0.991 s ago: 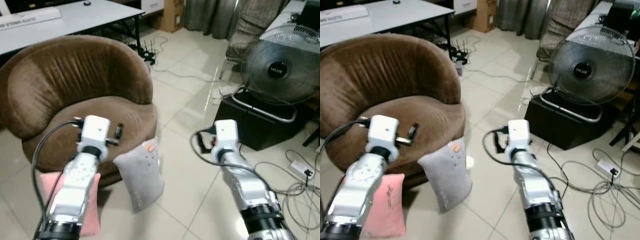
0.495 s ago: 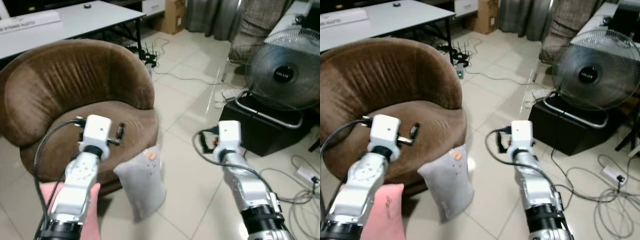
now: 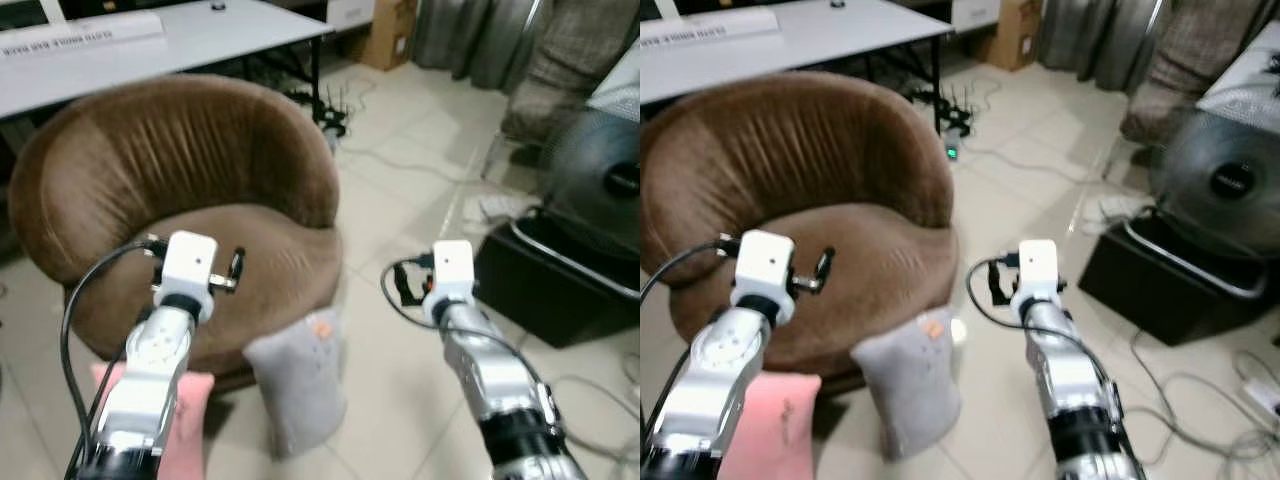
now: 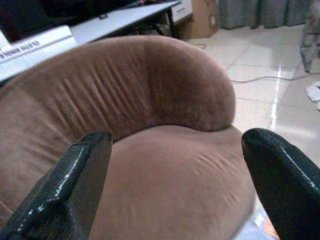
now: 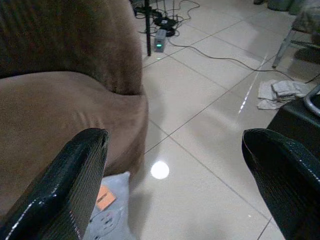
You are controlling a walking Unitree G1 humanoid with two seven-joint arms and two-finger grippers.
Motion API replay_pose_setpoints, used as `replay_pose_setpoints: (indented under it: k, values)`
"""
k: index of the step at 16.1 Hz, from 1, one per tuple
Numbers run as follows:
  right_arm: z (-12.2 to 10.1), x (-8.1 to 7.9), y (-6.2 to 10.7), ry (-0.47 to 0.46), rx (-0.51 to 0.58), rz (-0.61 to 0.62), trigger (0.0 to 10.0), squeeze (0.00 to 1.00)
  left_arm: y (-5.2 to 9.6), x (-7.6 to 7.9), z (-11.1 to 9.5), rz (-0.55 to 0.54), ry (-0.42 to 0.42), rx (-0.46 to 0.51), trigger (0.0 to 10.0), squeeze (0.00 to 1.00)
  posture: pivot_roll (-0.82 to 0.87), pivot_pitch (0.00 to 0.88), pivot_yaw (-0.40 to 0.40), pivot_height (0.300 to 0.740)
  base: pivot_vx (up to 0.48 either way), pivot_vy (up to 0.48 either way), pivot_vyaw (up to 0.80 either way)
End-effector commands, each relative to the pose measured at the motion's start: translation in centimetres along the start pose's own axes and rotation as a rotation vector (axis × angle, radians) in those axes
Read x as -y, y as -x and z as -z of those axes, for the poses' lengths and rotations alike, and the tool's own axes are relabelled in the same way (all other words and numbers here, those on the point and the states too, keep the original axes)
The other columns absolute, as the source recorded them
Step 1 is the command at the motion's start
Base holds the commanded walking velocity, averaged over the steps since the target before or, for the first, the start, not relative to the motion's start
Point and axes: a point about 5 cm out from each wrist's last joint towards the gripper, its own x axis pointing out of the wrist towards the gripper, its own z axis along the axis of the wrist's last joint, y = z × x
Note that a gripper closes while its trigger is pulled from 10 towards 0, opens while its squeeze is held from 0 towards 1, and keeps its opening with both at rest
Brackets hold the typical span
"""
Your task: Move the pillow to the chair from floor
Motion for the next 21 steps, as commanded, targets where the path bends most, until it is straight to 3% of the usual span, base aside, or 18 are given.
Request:
replay_pose_setpoints:
  k: [1,9,11,14,21]
  values:
    - [0.1,1.4,0.1,-0.005,-0.004,0.046,10.0,0.00,0.0,0.9,-0.2,0.030,0.001,0.004,10.0,0.00,0.11,0.000,0.004,0.740,0.368,0.000,0.00]
    - [0.3,0.8,-0.1,-0.004,-0.013,0.020,10.0,0.00,0.0,0.7,-0.2,0.020,-0.004,-0.001,10.0,0.00,0.12,0.000,0.002,0.740,0.366,0.000,0.00]
    - [0.2,0.4,-0.1,0.030,-0.008,-0.007,10.0,0.00,0.0,0.6,-0.3,0.016,-0.008,0.000,10.0,0.00,0.13,0.000,-0.001,0.740,0.368,0.000,0.80]
    - [0.6,-0.2,-0.2,-0.013,-0.019,-0.026,10.0,0.00,0.1,0.5,-0.3,0.015,-0.014,-0.001,10.0,0.00,0.14,0.000,-0.004,0.740,0.349,0.000,0.27]
    - [0.8,0.9,-0.4,-0.053,-0.024,0.028,10.0,0.00,-0.5,1.0,-0.1,0.073,-0.048,-0.020,10.0,0.00,0.11,0.000,0.023,0.740,0.000,0.000,0.00]
